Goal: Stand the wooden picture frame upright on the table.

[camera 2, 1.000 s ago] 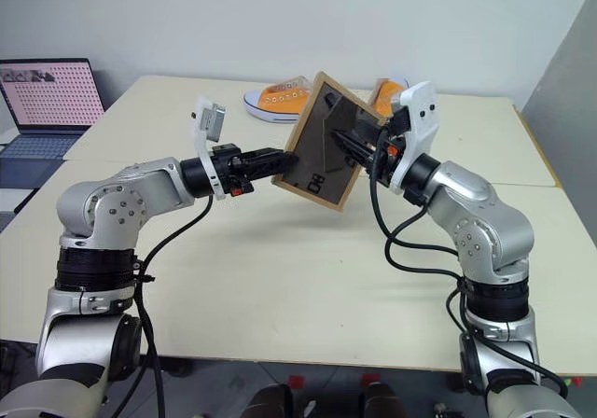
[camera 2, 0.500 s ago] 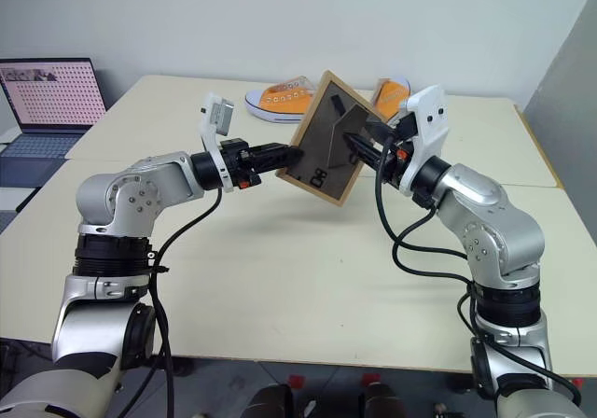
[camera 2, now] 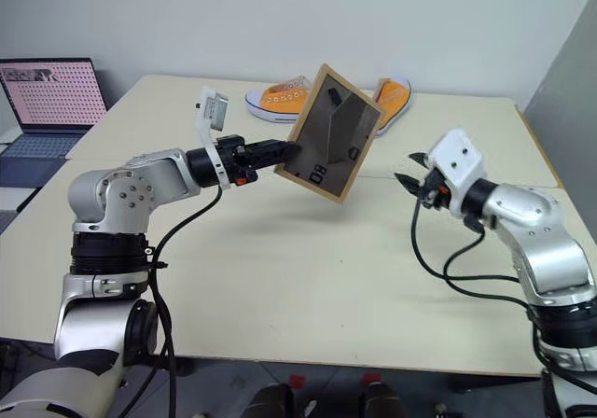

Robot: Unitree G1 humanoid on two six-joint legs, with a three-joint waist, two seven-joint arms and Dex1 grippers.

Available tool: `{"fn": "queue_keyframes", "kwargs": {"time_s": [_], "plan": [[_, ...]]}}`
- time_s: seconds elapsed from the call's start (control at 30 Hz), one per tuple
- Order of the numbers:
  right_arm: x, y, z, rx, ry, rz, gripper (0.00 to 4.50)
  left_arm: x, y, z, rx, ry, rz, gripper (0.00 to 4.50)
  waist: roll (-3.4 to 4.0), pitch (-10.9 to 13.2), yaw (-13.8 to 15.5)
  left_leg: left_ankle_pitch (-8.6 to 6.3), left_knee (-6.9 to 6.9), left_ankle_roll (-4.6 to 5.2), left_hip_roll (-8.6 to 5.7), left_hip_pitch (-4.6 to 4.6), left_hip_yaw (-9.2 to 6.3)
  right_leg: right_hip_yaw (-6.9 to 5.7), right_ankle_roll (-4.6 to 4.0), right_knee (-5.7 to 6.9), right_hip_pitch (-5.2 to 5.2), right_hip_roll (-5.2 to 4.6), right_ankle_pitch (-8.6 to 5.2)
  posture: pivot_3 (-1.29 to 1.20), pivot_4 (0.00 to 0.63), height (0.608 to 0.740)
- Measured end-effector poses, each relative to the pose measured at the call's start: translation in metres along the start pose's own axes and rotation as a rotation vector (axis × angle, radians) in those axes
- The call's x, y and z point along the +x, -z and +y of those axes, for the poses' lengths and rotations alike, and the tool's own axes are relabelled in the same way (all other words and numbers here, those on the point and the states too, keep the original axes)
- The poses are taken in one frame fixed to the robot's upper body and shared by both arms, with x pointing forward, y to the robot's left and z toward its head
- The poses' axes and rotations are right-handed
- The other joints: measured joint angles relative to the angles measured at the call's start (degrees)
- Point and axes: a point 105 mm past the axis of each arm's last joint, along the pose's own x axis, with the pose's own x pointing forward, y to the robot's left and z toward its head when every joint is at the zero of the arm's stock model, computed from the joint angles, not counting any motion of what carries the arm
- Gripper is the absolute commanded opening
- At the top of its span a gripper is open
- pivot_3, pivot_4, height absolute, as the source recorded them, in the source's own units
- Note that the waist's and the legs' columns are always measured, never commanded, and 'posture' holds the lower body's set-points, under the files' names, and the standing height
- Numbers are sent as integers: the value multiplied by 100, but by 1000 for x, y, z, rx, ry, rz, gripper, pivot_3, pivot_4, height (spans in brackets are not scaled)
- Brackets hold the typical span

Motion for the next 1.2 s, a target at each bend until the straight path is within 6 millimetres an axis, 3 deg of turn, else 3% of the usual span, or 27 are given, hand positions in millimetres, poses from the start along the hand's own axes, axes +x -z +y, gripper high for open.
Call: {"fn": "queue_keyframes", "kwargs": {"time_s": [0.13,0.3,0.37,0.53,0.8,1.2], "plan": [[2,20,13,-346,-17,-20,2046,-4,9,-8,-142,17,96,1370,-2,4,-45,-1,34,1,0,-1,0,2,2,20,1,1,0,0,150,740],[7,25,35,-792,-63,-167,2046,-13,14,-20,-241,30,174,1370,-2,4,-126,1,43,-2,-1,1,-2,6,2,27,5,0,1,0,150,740],[9,26,38,-871,-55,-218,2046,-14,17,-26,-242,50,199,1370,-2,4,-128,11,43,-19,-1,1,-2,6,1,29,5,-1,2,0,150,740],[15,30,25,-947,64,-246,3137,-21,23,-27,-267,53,202,1370,-2,4,-128,14,44,-26,-1,7,0,12,0,36,6,-4,2,0,150,740],[19,24,17,-1066,165,-313,3137,-31,41,-27,-350,46,224,1370,-2,4,-122,14,51,-25,-8,7,0,14,-1,41,8,-8,2,0,150,740],[31,9,30,-1039,234,-415,3137,-21,37,-38,-380,72,214,1370,-2,4,-110,15,57,-26,-11,9,-2,13,-1,53,11,-10,3,0,150,740]]}}
